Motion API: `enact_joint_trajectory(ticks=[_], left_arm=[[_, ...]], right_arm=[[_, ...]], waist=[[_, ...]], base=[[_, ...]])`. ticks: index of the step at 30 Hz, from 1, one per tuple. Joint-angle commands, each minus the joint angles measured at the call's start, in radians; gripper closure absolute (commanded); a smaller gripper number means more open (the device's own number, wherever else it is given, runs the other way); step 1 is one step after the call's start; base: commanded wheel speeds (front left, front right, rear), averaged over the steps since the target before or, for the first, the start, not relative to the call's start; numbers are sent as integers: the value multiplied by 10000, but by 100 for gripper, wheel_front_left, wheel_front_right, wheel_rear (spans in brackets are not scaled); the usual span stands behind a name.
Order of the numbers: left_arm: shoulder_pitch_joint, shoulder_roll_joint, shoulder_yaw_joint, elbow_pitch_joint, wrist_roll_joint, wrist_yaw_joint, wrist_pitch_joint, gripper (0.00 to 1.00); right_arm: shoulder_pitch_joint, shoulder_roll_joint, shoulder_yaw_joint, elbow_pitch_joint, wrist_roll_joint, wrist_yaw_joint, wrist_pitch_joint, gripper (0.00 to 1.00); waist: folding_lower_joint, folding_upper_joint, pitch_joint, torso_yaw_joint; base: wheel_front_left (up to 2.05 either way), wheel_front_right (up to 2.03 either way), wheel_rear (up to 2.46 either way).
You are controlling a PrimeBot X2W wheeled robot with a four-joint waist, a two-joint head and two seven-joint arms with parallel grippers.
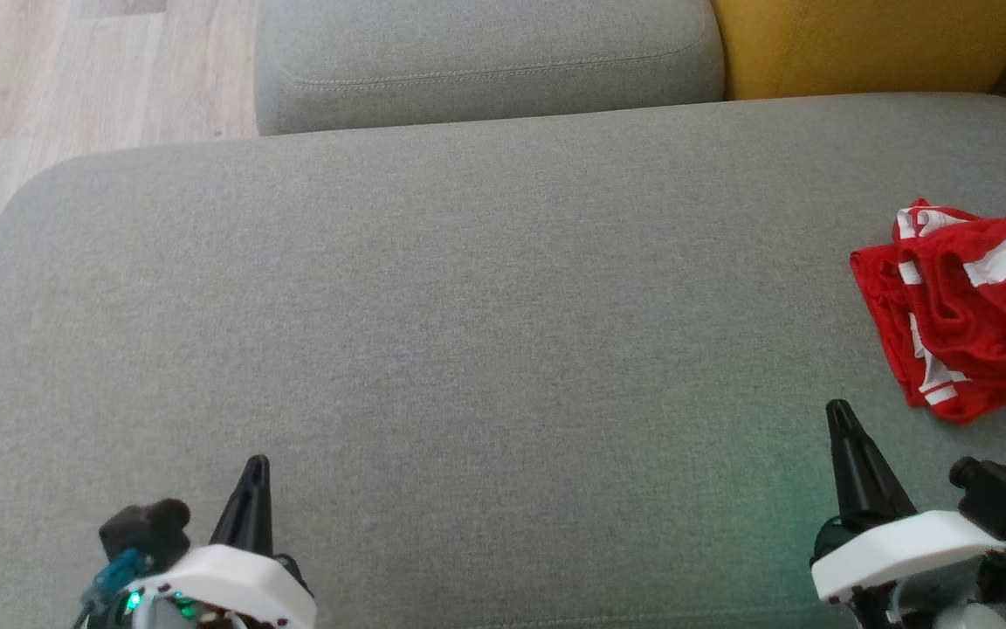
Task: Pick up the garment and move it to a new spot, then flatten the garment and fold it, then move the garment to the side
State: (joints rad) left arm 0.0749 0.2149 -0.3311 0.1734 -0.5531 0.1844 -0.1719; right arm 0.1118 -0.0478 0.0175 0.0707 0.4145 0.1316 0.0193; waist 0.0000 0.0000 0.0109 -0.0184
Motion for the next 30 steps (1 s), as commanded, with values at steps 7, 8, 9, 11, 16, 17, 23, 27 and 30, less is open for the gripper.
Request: enact_joint_trajectory(ticks=[7,8,9,11,16,17,23,27,30], left_arm=[[-638,-15,524,-157,-900,-285,172,100],[-651,-27,559,-145,-1008,-316,195,100],[-665,-39,594,-136,-1116,-346,218,100],[-690,-65,665,-121,-1333,-408,264,100],[-749,-130,844,-85,-1870,-560,382,100],[-761,-143,880,-77,-1978,-590,406,100],[-831,-224,1099,-28,-2620,-773,551,100],[-867,-265,1208,-2,-2936,-864,624,100],[-903,-308,1319,24,-3256,-955,699,100]], right_arm=[[-611,-187,-62,-137,1043,-2,22,100],[-627,-191,-67,-118,1166,-2,25,100],[-643,-195,-72,-98,1288,-2,28,100],[-676,-203,-83,-60,1533,-3,35,100],[-757,-222,-112,37,2144,-3,54,100],[-773,-225,-118,57,2266,-3,58,100],[-871,-243,-158,174,2994,-4,84,100],[-919,-251,-179,232,3353,-4,99,100],[-968,-258,-202,290,3715,-4,114,100]], waist=[[0,0,-6,13],[0,0,-6,15],[0,0,-7,17],[0,0,-9,21],[0,0,-12,30],[0,0,-13,32],[0,0,-17,42],[0,0,-19,48],[0,0,-22,53]], base=[[0,0,0],[0,0,0],[0,0,0],[0,0,0],[0,0,0],[0,0,0],[0,0,0],[0,0,0],[0,0,0]])
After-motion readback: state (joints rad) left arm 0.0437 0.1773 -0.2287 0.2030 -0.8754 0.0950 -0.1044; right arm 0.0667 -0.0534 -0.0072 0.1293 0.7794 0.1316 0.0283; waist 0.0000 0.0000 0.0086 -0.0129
